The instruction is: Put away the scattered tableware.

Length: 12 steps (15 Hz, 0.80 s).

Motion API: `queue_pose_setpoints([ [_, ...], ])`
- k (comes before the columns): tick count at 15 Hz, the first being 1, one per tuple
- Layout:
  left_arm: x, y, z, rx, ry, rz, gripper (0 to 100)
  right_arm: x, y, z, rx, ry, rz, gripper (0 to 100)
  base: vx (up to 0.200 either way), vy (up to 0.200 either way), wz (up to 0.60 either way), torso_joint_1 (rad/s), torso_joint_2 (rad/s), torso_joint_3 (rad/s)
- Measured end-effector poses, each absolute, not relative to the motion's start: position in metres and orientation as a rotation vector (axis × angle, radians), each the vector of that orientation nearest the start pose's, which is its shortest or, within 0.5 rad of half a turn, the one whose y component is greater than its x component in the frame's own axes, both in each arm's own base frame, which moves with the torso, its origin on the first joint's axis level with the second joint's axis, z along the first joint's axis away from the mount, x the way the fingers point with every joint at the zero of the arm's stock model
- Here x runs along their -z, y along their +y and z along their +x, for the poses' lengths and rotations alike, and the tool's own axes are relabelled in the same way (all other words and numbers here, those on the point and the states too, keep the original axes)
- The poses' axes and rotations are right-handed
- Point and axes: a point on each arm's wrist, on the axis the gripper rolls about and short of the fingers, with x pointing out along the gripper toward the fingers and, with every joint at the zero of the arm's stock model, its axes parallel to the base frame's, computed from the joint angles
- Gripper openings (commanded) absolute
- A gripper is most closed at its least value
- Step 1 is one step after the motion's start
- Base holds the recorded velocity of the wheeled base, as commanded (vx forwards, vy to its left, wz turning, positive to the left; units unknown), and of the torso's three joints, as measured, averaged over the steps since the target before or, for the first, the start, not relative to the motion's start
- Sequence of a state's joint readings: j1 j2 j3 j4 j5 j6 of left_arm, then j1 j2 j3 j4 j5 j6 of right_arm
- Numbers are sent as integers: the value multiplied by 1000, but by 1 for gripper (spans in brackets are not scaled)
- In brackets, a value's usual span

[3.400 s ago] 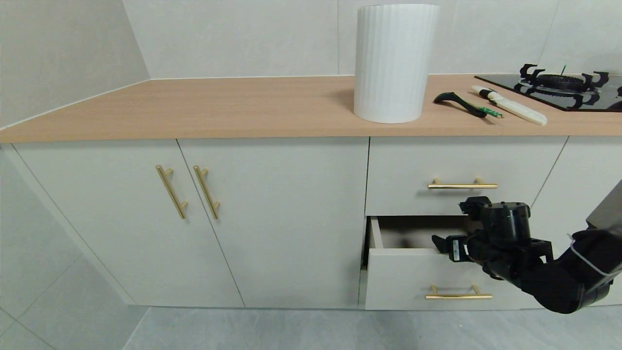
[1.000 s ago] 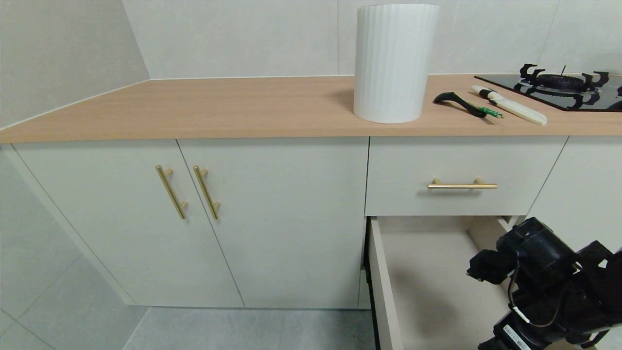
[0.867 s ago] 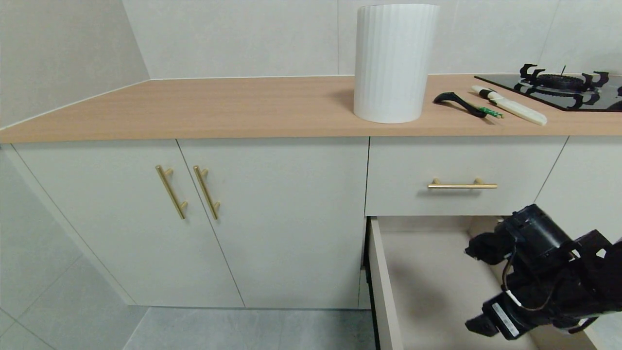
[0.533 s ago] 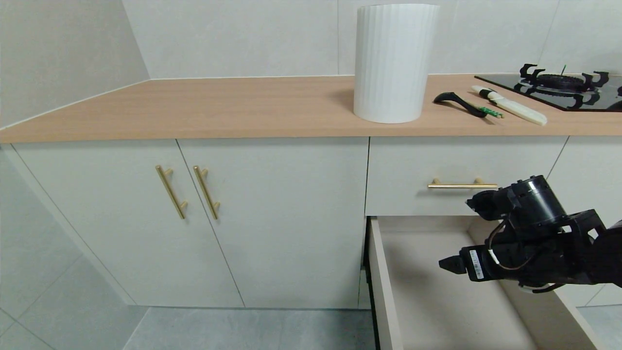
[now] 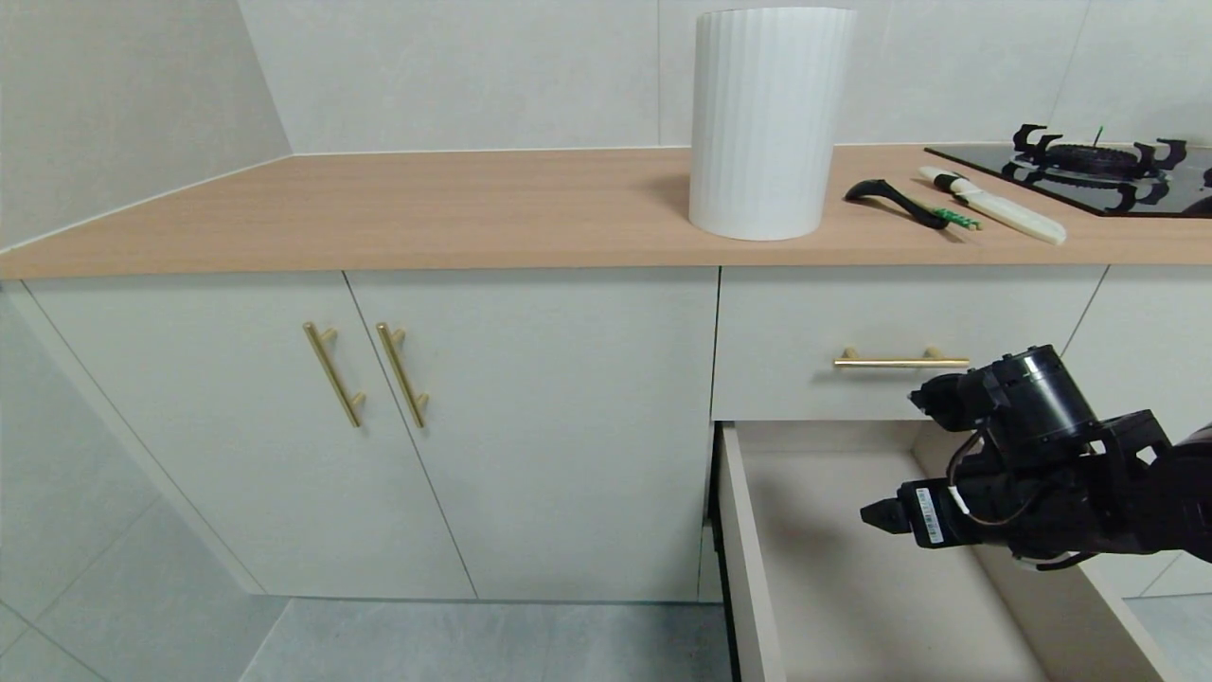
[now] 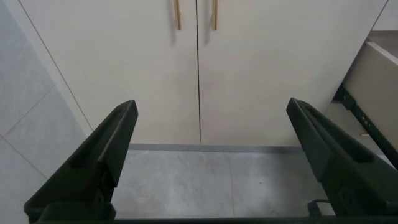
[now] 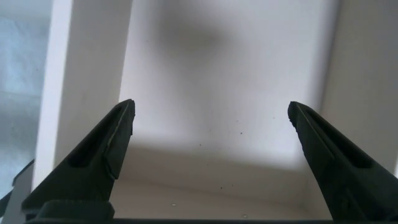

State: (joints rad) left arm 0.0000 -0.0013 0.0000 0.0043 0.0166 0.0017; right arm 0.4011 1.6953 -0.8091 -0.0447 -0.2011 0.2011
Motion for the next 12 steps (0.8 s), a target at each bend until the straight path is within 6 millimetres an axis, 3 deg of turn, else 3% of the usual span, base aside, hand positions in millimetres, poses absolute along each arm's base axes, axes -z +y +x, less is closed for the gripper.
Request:
queue_pose_setpoints([
  [4,-75,0,-23,-16,3,1,100,-133,103,255,-84,815,-71,100,0,0,0,74,-231,-248],
  [12,-75,0,-23,-17,3,2,100,-130,103,256,-73,823,-79,100,0,0,0,149,-488,-295],
])
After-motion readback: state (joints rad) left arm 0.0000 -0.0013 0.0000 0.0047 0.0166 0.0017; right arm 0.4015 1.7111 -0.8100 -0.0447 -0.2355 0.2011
